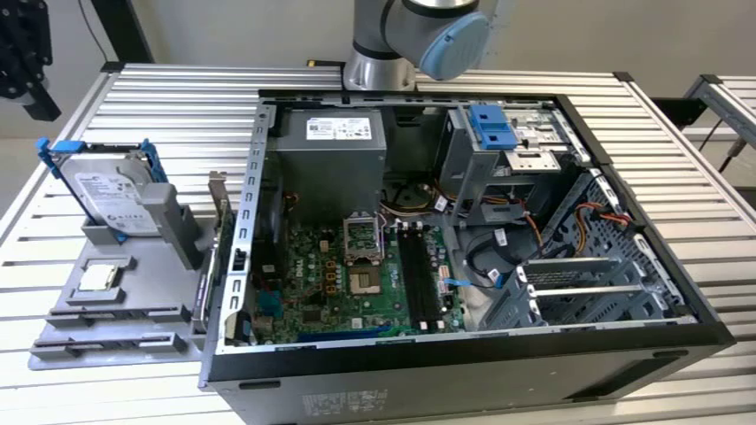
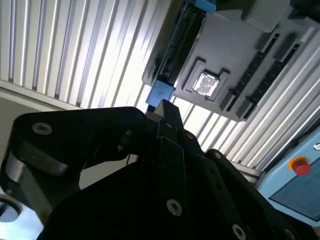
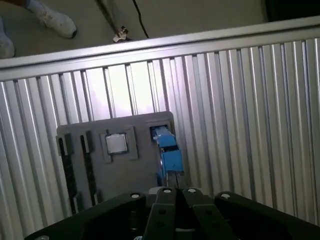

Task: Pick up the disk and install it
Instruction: 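Pick up the disk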

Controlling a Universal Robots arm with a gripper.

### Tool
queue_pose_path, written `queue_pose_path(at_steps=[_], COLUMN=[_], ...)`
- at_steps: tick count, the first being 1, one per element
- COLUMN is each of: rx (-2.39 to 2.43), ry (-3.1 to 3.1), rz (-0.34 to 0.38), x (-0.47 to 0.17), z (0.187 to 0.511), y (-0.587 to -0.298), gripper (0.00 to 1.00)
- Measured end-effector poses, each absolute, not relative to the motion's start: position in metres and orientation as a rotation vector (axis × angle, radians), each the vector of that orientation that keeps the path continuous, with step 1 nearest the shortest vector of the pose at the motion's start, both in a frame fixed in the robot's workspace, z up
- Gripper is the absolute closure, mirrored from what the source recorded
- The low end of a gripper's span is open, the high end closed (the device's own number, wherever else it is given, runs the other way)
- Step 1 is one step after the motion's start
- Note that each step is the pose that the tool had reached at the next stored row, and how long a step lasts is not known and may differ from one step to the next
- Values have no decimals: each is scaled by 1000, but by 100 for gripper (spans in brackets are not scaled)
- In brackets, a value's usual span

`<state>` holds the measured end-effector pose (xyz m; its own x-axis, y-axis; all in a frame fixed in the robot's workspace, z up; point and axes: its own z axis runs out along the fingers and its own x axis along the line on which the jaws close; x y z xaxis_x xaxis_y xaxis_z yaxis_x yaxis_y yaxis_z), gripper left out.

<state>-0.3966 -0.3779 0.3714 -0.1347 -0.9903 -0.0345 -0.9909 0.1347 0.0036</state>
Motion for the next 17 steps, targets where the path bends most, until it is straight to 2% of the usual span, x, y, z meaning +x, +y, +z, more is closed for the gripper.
queue_pose_path(at_steps=[17], rx=[-2345], ry=[2050], rz=[34], x=[-396], z=[371], y=[-378], gripper=[100])
